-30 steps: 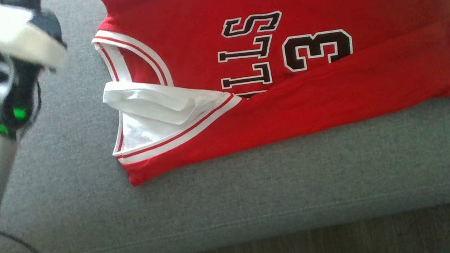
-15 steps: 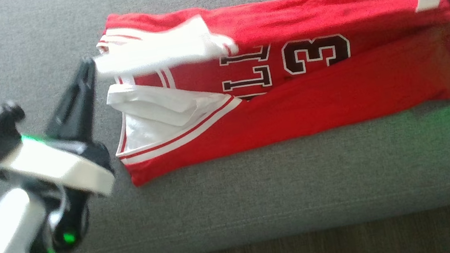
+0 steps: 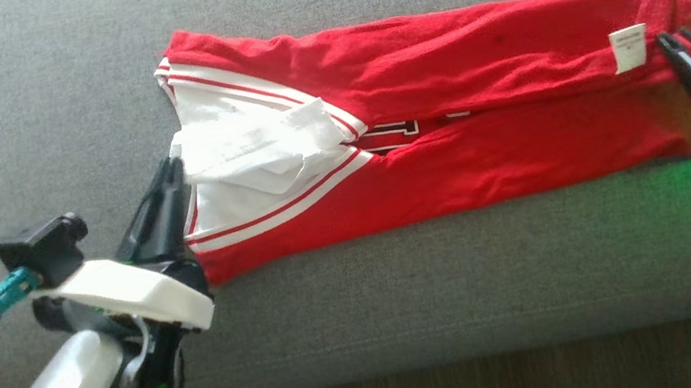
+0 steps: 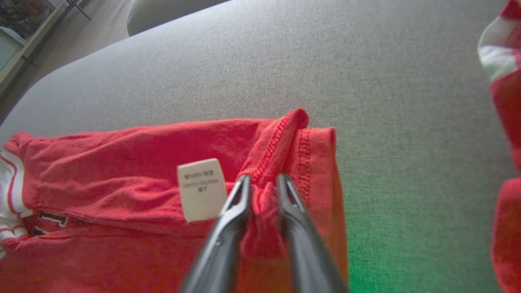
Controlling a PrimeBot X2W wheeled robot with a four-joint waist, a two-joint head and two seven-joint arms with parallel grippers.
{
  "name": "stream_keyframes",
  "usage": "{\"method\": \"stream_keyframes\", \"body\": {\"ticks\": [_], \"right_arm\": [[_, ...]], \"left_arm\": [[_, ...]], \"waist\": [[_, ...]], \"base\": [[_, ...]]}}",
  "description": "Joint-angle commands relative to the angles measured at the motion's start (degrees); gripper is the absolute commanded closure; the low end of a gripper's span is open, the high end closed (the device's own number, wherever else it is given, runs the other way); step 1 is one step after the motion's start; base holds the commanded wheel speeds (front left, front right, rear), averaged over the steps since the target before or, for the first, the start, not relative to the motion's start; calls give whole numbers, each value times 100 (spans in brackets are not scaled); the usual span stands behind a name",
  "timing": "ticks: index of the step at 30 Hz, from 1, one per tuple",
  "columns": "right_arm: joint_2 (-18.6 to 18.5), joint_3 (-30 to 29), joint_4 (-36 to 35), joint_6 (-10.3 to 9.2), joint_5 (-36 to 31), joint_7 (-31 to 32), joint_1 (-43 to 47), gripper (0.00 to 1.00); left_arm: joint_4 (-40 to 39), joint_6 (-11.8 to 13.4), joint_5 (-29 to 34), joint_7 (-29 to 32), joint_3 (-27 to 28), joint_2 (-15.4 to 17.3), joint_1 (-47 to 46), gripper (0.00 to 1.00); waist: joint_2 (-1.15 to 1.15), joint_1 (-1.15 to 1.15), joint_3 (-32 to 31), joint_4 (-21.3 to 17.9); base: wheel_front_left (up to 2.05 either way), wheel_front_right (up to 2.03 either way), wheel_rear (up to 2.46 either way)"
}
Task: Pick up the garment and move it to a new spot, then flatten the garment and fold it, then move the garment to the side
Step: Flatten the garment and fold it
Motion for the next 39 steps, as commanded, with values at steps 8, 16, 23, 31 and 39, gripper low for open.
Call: {"method": "stream_keyframes", "body": {"ticks": [8, 16, 23, 31, 39], "right_arm": [[231, -23, -259, -2, -249, -777, 335, 0], [808, -74, -49, -2, -436, -1327, 629, 0], [1018, -275, 435, -2, -694, -1306, 296, 0], [1004, -426, 992, -2, -938, -1019, -187, 0], [928, -629, 1593, -2, -1362, -482, -405, 0]], "left_arm": [[-283, 485, 766, -110, 1075, -603, 376, 0], [-665, 683, 2194, -112, 1625, -1107, 1107, 0], [-702, 683, 3117, -112, 1578, -1274, 1239, 0], [-592, 463, 3333, -112, 1443, -1562, 1254, 0], [-416, 197, 3416, -112, 1531, -1817, 1214, 0]], "waist": [[0, 0, -328, -196], [0, 0, -545, -515], [0, 0, -584, -627], [0, 0, -523, -453], [0, 0, -435, -231]], "base": [[0, 0, 0], [0, 0, 0], [0, 0, 0], [0, 0, 0], [0, 0, 0]]}}
